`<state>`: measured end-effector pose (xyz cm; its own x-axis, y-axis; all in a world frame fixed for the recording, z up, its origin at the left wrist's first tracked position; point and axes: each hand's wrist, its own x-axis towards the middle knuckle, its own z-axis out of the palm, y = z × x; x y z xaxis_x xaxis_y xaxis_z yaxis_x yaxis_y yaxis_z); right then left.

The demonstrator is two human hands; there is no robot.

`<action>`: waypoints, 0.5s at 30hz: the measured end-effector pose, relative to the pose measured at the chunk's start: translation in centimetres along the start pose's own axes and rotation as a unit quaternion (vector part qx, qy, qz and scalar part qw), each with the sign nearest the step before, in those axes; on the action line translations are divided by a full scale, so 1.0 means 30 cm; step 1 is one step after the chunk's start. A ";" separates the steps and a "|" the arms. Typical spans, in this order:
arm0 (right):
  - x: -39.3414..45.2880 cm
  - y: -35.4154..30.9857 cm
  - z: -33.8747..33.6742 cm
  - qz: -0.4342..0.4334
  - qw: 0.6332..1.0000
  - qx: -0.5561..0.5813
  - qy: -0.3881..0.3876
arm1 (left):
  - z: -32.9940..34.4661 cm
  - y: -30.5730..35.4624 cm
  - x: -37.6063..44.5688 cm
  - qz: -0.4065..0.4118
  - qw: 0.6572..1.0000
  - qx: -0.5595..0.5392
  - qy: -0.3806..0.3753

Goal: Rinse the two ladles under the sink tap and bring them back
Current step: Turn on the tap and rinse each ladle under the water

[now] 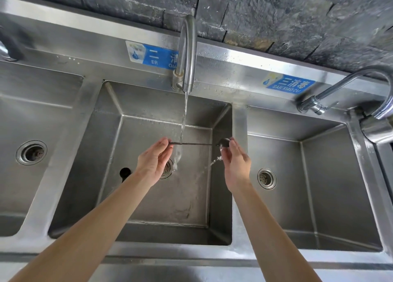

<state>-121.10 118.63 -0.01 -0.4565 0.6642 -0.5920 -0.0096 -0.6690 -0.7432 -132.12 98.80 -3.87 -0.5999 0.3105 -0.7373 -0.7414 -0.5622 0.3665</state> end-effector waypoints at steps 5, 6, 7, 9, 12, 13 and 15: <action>0.015 0.027 0.000 0.006 1.000 -0.029 -0.002 | -0.065 -0.008 0.020 0.018 0.999 0.025 -0.023; 0.019 0.031 0.003 0.005 0.999 -0.032 -0.002 | -0.071 -0.013 0.022 0.019 0.999 0.025 -0.026; 0.021 0.035 0.005 0.005 0.999 -0.036 -0.002 | -0.075 -0.017 0.023 0.018 0.999 0.022 -0.027; 0.026 0.038 0.002 0.005 0.999 -0.038 0.007 | -0.071 -0.026 0.021 0.014 0.999 0.020 -0.028; 0.033 0.037 -0.011 0.001 0.999 -0.037 0.022 | -0.049 -0.035 0.009 0.010 0.999 0.027 -0.035; 0.036 0.035 -0.017 -0.001 0.999 -0.037 0.026 | -0.039 -0.037 0.002 0.008 0.999 0.030 -0.040; 0.041 0.034 -0.025 -0.005 0.999 -0.037 0.037 | -0.017 -0.039 -0.009 0.004 0.998 0.041 -0.044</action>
<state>-121.00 119.02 -1.73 -0.3892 0.6962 -0.6031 0.0535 -0.6366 -0.7693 -130.94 98.99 -4.39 -0.6281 0.3742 -0.6822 -0.7560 -0.5009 0.4213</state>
